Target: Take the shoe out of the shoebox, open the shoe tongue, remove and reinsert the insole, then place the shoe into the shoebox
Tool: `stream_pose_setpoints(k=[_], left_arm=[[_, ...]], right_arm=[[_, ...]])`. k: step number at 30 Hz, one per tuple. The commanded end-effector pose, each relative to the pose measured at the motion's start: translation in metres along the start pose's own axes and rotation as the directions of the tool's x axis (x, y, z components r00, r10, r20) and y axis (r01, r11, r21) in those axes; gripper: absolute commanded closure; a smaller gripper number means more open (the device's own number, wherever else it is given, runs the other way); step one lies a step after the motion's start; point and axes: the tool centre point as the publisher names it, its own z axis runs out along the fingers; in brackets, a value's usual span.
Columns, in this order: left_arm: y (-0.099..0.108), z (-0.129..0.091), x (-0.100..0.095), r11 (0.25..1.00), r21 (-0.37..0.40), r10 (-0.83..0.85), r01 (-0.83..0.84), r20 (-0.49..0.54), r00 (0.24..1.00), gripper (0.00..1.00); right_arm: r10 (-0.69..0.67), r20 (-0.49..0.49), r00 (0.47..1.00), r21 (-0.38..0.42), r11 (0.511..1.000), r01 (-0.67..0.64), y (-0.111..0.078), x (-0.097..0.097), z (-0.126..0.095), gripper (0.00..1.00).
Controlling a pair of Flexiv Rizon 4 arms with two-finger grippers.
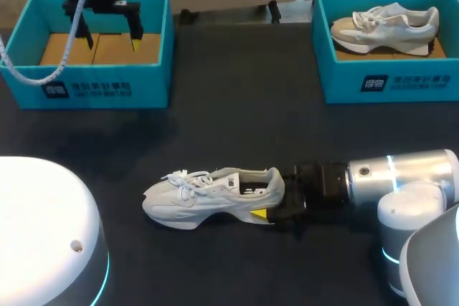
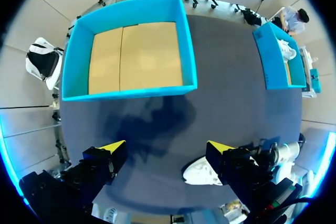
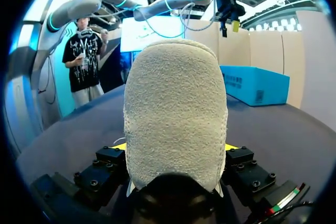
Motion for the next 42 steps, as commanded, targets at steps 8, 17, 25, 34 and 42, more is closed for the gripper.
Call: stream_pose_setpoints(k=[8,17,25,34,42], left_arm=[[0.040,0.011,0.013,0.997,0.025,0.079,-0.078,-0.012,0.997,0.00],[0.107,0.027,0.056,0.989,0.014,0.144,-0.144,-0.002,0.990,0.00],[0.144,0.032,0.096,0.983,-0.061,0.169,-0.171,-0.031,0.985,0.00],[0.144,0.032,0.096,0.983,-0.061,0.169,-0.171,-0.031,0.985,0.00],[0.148,0.037,0.111,0.981,-0.059,0.183,-0.184,-0.018,0.983,0.00]], right_arm=[[0.001,-0.001,1.000,0.005,1.000,-0.001,0.002,0.000,0.000,1.00],[0.001,-0.001,1.000,0.005,1.000,-0.001,0.002,0.000,0.000,1.00],[0.001,-0.001,1.000,0.005,1.000,-0.001,0.002,0.000,0.000,1.00],[0.001,-0.001,1.000,0.005,1.000,-0.001,0.002,0.000,0.000,1.00],[0.001,-0.001,1.000,0.005,1.000,-0.001,0.002,0.000,0.000,1.00]])
